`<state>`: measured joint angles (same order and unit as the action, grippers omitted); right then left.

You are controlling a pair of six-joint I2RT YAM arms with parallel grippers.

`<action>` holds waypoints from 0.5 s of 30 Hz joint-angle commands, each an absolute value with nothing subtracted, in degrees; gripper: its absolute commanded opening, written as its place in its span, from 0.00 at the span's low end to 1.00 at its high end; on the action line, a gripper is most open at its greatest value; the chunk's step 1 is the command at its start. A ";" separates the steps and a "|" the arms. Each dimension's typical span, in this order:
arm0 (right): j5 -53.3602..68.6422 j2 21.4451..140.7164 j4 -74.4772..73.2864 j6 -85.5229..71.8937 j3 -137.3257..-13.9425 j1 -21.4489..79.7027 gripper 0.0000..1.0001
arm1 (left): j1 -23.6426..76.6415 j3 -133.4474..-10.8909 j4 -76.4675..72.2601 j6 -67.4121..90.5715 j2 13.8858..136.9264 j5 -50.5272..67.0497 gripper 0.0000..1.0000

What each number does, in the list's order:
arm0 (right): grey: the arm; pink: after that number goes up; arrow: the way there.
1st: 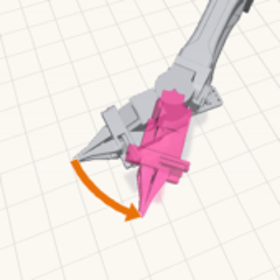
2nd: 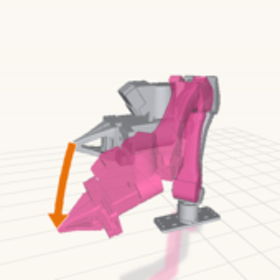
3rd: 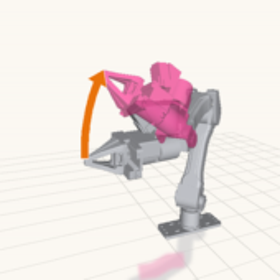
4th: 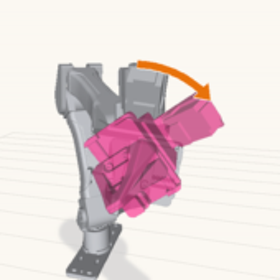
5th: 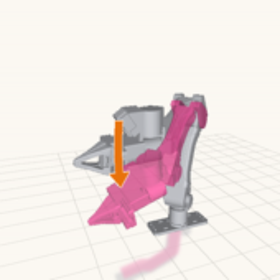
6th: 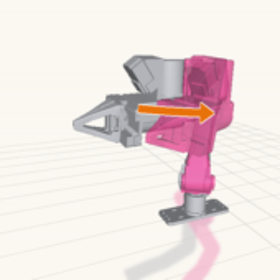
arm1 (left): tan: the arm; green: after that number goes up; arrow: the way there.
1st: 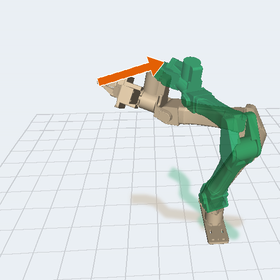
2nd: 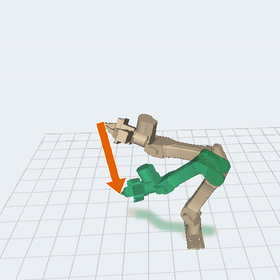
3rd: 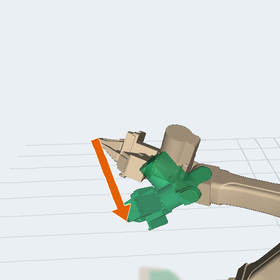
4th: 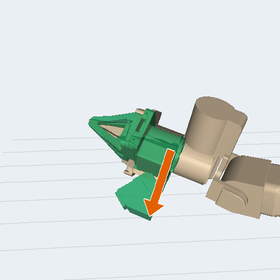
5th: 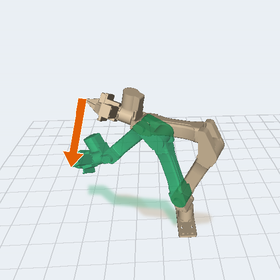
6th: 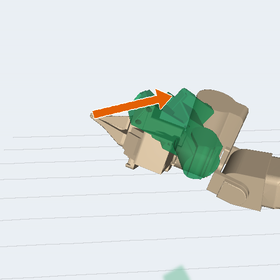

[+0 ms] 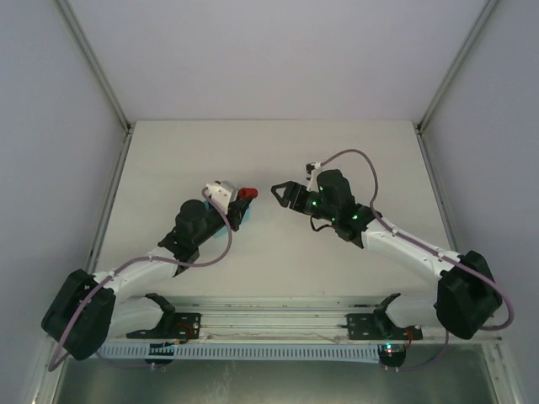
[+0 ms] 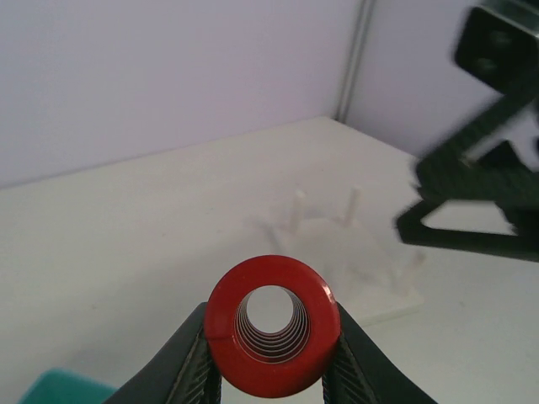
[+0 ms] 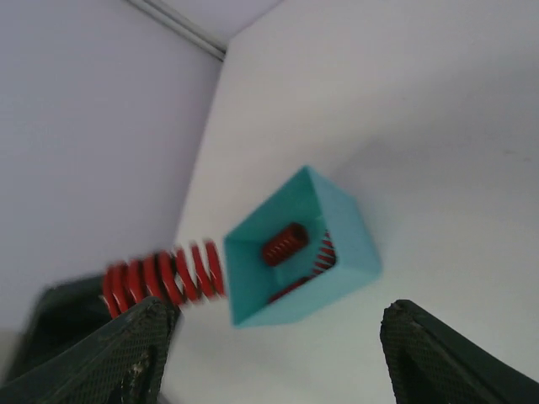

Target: Install the large spring

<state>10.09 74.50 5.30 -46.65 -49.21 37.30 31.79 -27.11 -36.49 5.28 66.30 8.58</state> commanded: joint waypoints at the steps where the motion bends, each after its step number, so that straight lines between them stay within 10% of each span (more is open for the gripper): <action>1: 11.45 76.12 16.57 -61.65 -49.41 38.90 0.71 | 34.44 -23.61 -51.54 -1.21 65.26 12.58 0.03; 15: -0.69 82.96 30.19 -86.46 -46.94 46.89 0.86 | 42.14 -23.66 -60.67 -10.17 68.25 4.45 0.00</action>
